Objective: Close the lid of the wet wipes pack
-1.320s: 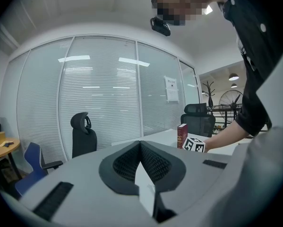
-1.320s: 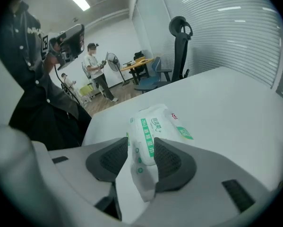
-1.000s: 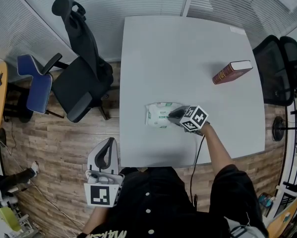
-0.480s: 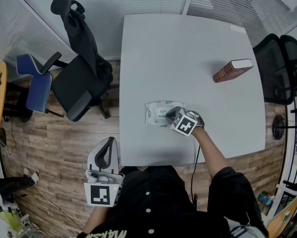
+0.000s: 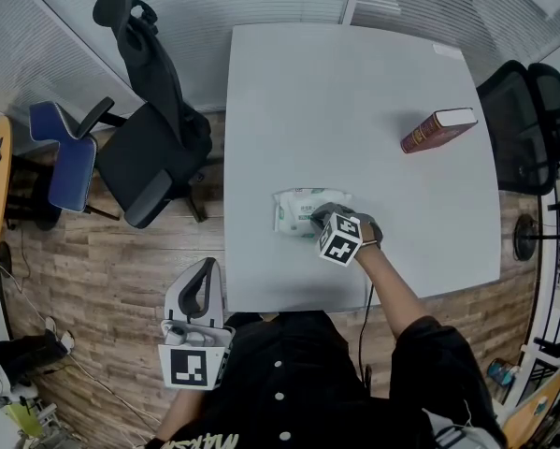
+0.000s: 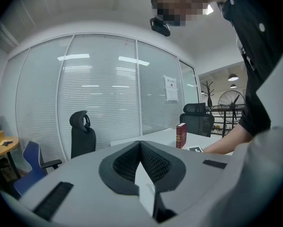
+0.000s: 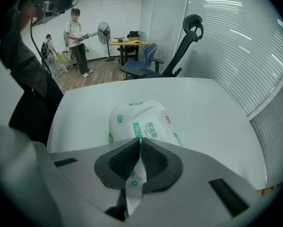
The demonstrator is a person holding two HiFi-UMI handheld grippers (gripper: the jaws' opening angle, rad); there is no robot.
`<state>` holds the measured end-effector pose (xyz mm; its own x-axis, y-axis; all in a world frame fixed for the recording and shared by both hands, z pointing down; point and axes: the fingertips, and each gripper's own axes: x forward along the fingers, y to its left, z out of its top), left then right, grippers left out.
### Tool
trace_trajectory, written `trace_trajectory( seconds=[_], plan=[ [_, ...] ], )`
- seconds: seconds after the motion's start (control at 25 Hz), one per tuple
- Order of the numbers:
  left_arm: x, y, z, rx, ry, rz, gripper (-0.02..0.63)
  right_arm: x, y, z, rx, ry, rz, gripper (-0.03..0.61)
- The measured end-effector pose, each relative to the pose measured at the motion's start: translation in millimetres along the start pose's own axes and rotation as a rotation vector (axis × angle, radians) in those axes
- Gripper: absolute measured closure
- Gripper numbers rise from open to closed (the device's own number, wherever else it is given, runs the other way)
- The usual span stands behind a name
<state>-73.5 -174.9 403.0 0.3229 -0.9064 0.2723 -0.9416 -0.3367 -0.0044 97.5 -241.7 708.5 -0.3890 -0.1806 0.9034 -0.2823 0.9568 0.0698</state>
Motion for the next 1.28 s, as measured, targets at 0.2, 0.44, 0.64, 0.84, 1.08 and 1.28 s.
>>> trace_trajectory(
  seconds=[0.2, 0.44, 0.64, 0.84, 1.08, 1.28],
  plan=[
    [0.7, -1.9, 3.4, 0.018, -0.022, -0.013, 0.601, 0.0, -0.7, -0.9, 0.024, -0.026, -0.022, 0.541],
    [-0.2, -1.4, 7.4, 0.02, -0.039, -0.02, 0.601, -7.9, -1.3, 2.9, -0.03, -0.007, -0.084, 0.543],
    [3.7, -2.6, 14.0, 0.047, -0.083, -0.051, 0.601, -40.1, -10.9, 31.9, 0.012, -0.098, -0.144, 0.543],
    [11.3, -11.0, 22.8, 0.074, -0.127, -0.104, 0.601, -91.6, -18.2, 61.4, 0.102, -0.248, -0.218, 0.543],
    [18.3, -16.0, 29.6, 0.073, -0.157, -0.159, 0.601, -163.9, -20.2, 93.3, 0.213, -0.435, -0.329, 0.545],
    [23.4, -16.1, 35.0, 0.078, -0.187, -0.188, 0.601, -223.8, -24.2, 102.2, 0.331, -0.583, -0.438, 0.545]
  ],
)
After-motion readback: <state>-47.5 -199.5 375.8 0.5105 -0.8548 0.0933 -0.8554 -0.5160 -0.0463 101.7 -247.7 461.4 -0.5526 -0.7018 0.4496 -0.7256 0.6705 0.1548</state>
